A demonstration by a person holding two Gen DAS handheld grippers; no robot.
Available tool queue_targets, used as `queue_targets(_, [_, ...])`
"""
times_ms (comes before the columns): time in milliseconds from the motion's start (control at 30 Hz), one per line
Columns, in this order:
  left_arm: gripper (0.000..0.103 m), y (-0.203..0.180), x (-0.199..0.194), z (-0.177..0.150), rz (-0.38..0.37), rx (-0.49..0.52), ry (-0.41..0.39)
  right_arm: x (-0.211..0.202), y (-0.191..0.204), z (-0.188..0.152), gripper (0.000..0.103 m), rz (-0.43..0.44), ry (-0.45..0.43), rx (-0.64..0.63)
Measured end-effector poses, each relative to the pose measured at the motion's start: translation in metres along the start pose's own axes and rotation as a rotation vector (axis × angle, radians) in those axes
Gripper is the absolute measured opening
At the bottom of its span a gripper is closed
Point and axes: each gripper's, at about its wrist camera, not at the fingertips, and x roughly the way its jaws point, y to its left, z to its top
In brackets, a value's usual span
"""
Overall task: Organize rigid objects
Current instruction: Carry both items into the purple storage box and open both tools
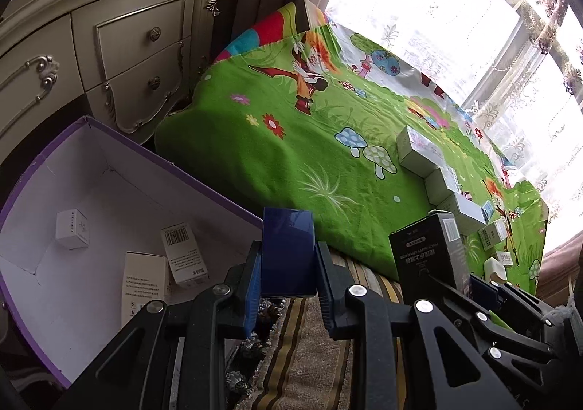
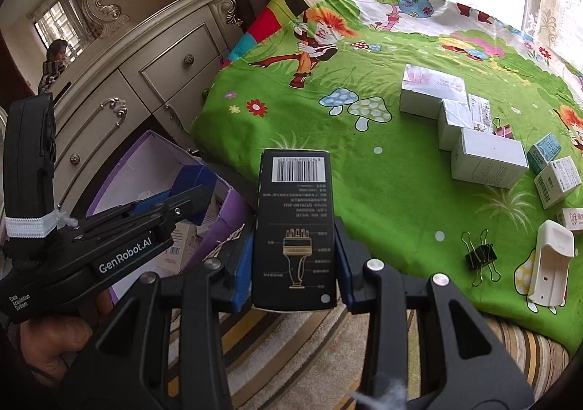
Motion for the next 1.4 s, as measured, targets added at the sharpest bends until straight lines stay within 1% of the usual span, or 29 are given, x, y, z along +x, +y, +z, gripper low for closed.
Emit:
queue_targets(167, [0.028, 0.040, -0.005, 0.002, 0.028, -0.093, -0.009, 0.019, 0.041, 0.002, 0.043, 0.068, 0.046, -0.092])
queue_targets(300, [0.028, 0.073, -0.009, 0.002, 0.075, -0.167, -0.029, 0.034, 0.067, 0.001, 0.043, 0.120, 0.085, -0.149])
queue_targets(367, [0.028, 0.089, -0.008, 0.002, 0.095, -0.206, -0.028, 0.041, 0.079, 0.000, 0.043, 0.132, 0.104, -0.174])
queue_targets(500, [0.028, 0.118, -0.003, -0.001, 0.114, -0.289, -0.009, 0.056, 0.094, -0.003, 0.043, 0.154, 0.145, -0.209])
queue_targets(600, [0.028, 0.133, 0.001, -0.006, 0.124, -0.341, 0.004, 0.066, 0.102, -0.005, 0.043, 0.164, 0.186, -0.240])
queue_targets(700, [0.028, 0.146, 0.003, -0.011, 0.157, -0.401, 0.008, 0.075, 0.112, -0.010, 0.044, 0.175, 0.225, -0.280])
queue_targets(800, [0.031, 0.160, 0.008, -0.015, 0.194, -0.458, 0.026, 0.084, 0.121, -0.019, 0.044, 0.180, 0.271, -0.334])
queue_targets(833, [0.035, 0.163, 0.011, -0.016, 0.201, -0.470, 0.039, 0.086, 0.123, -0.022, 0.045, 0.177, 0.284, -0.349])
queue_targets(867, [0.041, 0.165, 0.013, -0.017, 0.206, -0.477, 0.051, 0.088, 0.124, -0.024, 0.047, 0.173, 0.296, -0.359])
queue_targets(933, [0.048, 0.168, 0.016, -0.020, 0.217, -0.489, 0.063, 0.090, 0.125, -0.027, 0.064, 0.166, 0.303, -0.367])
queue_targets(1000, [0.051, 0.168, 0.018, -0.021, 0.220, -0.485, 0.068, 0.088, 0.123, -0.027, 0.071, 0.165, 0.296, -0.363])
queue_targets(1200, [0.053, 0.157, 0.016, -0.019, 0.229, -0.446, 0.064, 0.087, 0.115, -0.025, 0.071, 0.168, 0.281, -0.325])
queue_targets(1400, [0.053, 0.143, 0.011, -0.014, 0.223, -0.428, 0.059, 0.082, 0.105, -0.016, 0.071, 0.176, 0.253, -0.249])
